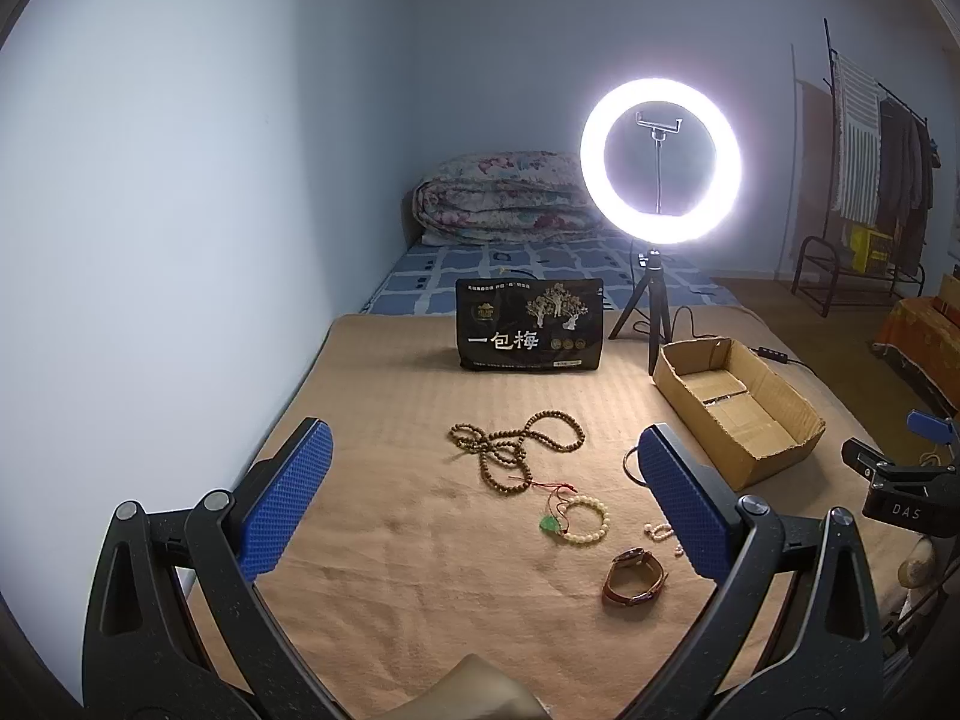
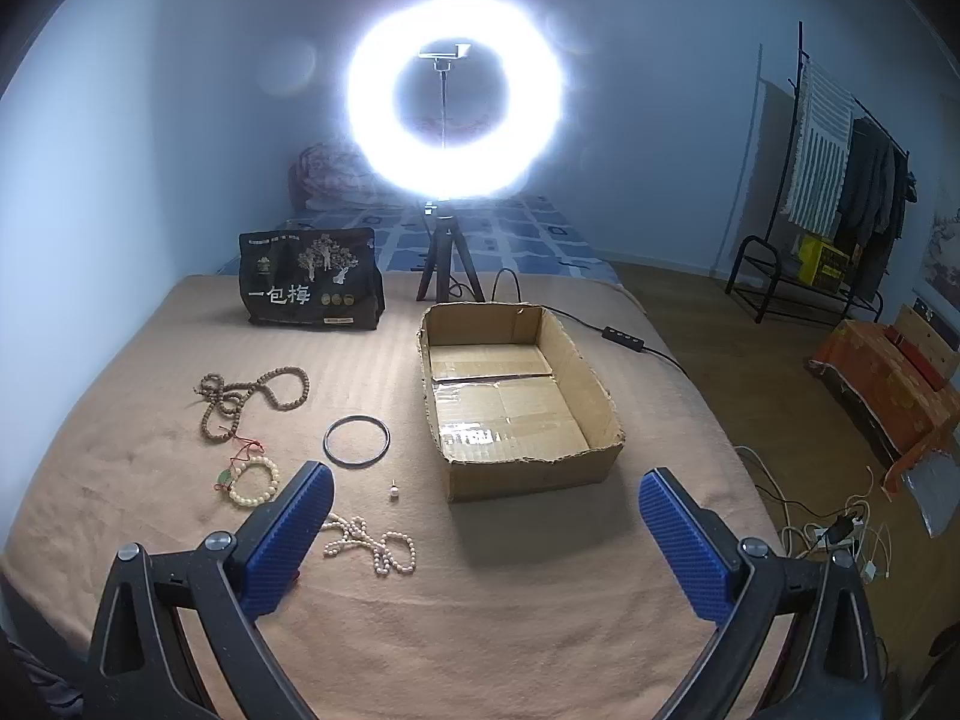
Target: Organize jewelry
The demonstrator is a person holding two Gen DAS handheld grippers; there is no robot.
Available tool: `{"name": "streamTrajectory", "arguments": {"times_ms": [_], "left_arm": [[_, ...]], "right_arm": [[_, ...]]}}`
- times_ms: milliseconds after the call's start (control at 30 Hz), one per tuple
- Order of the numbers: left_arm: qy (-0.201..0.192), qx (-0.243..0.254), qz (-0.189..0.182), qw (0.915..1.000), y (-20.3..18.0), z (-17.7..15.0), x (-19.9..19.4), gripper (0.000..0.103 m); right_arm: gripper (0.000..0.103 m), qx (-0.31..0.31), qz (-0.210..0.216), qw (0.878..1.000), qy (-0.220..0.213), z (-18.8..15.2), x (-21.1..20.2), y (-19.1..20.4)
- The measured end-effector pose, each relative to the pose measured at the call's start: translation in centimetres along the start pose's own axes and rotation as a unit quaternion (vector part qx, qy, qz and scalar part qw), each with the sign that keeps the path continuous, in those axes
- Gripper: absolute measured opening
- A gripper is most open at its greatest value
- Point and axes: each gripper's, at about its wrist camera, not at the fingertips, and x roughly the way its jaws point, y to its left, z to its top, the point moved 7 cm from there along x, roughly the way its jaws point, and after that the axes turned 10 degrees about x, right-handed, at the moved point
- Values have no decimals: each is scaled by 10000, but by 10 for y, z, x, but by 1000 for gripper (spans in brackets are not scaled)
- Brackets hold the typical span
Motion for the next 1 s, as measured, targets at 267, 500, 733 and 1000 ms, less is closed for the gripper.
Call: {"name": "streamTrajectory", "arguments": {"times_ms": [267, 500, 733, 1000], "left_arm": [[-31, 12, 15, 10000, 1, 1, -6, 103], [-27, 38, 12, 10000, 2, 2, -8, 103], [-14, 41, 7, 10000, 2, 3, -7, 103], [-15, 34, 10, 10000, 3, 3, -8, 103]], "right_arm": [[103, 7, -9, 10000, -3, 1, -1, 1], [103, 37, -23, 10000, -2, -1, -2, -2], [103, 47, -32, 10000, -2, 0, -2, -3], [103, 40, -72, 10000, 8, 0, -3, -6]]}}
